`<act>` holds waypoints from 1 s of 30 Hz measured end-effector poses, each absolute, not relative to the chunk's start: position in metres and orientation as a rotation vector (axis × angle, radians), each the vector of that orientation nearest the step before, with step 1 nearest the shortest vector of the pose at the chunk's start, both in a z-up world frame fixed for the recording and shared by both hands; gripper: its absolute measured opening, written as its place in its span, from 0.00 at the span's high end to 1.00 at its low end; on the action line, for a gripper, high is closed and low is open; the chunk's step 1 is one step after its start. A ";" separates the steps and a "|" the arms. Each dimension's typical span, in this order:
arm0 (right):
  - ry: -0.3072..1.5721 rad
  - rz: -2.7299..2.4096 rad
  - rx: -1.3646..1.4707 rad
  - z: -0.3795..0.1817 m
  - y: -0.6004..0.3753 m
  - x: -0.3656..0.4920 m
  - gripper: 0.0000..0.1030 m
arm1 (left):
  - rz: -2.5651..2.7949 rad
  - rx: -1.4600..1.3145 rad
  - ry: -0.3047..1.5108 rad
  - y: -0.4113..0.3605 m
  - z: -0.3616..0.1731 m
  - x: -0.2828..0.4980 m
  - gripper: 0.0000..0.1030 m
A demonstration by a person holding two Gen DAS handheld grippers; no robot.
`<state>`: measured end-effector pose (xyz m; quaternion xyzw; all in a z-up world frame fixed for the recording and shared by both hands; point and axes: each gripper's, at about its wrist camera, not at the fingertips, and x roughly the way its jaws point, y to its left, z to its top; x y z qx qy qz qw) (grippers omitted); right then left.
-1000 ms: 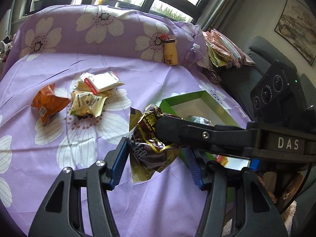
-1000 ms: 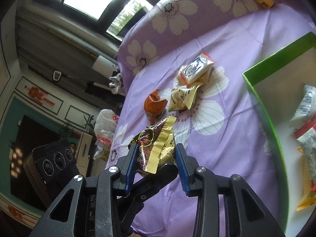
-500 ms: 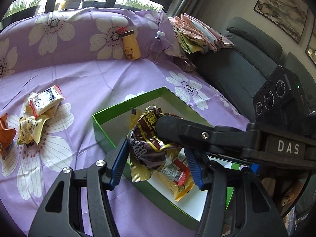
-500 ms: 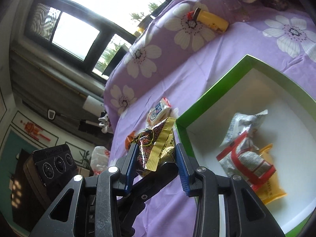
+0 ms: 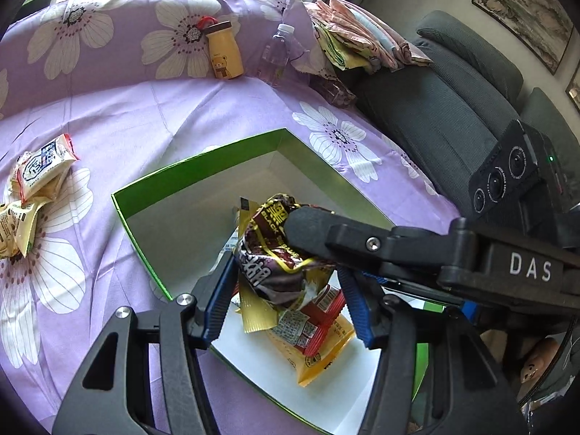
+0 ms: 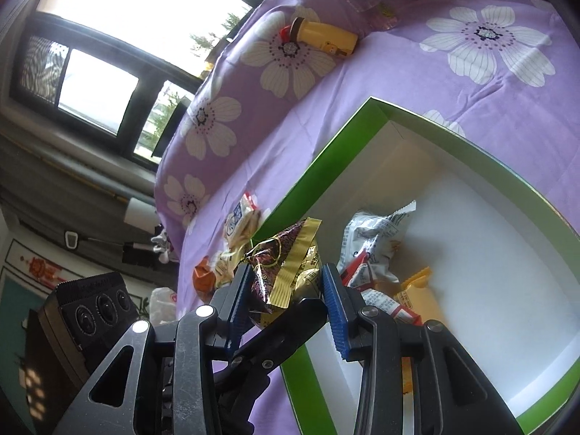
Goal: Organize snacks
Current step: 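Open the right gripper to release the packet and withdraw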
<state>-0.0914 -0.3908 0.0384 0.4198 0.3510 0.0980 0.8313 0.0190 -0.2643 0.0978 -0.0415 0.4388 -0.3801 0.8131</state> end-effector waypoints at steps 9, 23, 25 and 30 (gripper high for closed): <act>0.779 0.171 0.913 0.030 -0.398 -0.089 0.61 | -0.808 -0.076 0.966 -0.272 0.088 0.019 0.46; 0.771 0.017 0.856 0.033 -0.402 -0.094 0.61 | -0.828 -0.113 0.936 -0.254 0.095 0.010 0.46; 0.750 -0.026 0.826 0.039 -0.402 -0.098 0.60 | -0.826 -0.124 0.931 -0.246 0.099 0.008 0.45; 0.709 -0.092 0.769 0.051 -0.400 -0.104 0.47 | -0.779 -0.140 0.891 -0.222 0.108 0.001 0.37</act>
